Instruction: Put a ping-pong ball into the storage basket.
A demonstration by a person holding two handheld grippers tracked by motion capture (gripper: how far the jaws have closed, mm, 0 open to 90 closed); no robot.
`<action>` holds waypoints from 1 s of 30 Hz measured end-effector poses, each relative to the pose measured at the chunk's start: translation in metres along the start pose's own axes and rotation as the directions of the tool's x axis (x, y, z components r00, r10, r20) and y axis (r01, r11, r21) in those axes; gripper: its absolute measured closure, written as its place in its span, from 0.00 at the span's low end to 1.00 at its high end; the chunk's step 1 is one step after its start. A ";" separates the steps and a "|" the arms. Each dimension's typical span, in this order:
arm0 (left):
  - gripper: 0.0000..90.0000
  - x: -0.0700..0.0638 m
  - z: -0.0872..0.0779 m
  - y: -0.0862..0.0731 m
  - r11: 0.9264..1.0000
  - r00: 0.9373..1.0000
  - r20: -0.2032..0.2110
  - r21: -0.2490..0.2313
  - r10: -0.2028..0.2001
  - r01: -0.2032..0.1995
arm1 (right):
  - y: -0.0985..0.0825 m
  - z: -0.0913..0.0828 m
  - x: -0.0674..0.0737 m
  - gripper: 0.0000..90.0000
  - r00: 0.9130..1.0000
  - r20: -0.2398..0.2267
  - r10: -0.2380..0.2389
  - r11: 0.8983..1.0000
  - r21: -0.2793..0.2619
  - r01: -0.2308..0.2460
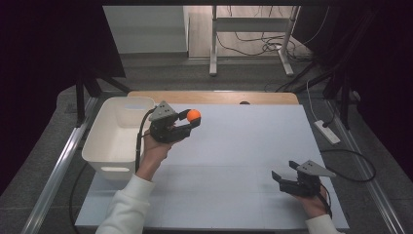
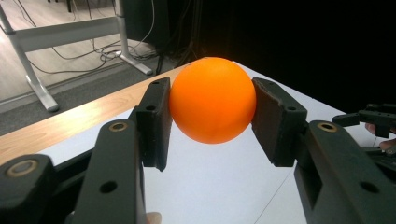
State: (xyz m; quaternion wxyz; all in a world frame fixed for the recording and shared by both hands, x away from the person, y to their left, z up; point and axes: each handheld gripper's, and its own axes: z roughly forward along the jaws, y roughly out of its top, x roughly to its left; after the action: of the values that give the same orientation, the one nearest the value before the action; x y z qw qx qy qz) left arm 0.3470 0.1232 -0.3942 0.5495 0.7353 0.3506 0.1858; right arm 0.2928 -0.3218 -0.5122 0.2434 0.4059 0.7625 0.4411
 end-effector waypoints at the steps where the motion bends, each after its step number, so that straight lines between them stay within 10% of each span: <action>1: 0.56 0.000 0.000 0.000 1.000 1.000 0.000 0.000 0.000 0.000 | 0.000 0.000 0.000 0.21 1.000 0.000 0.000 1.000 0.000 0.000; 30: 0.56 0.007 -0.008 -0.002 1.000 1.000 -0.023 -0.006 -0.009 0.008 | 0.000 0.000 0.000 0.21 1.000 0.002 -0.001 1.000 -0.003 0.001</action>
State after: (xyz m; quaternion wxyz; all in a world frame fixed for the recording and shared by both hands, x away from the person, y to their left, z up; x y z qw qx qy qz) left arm 0.3455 0.1342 -0.3942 0.5482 0.7300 0.3596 0.1931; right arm 0.2929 -0.3216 -0.5122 0.2451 0.4055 0.7618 0.4418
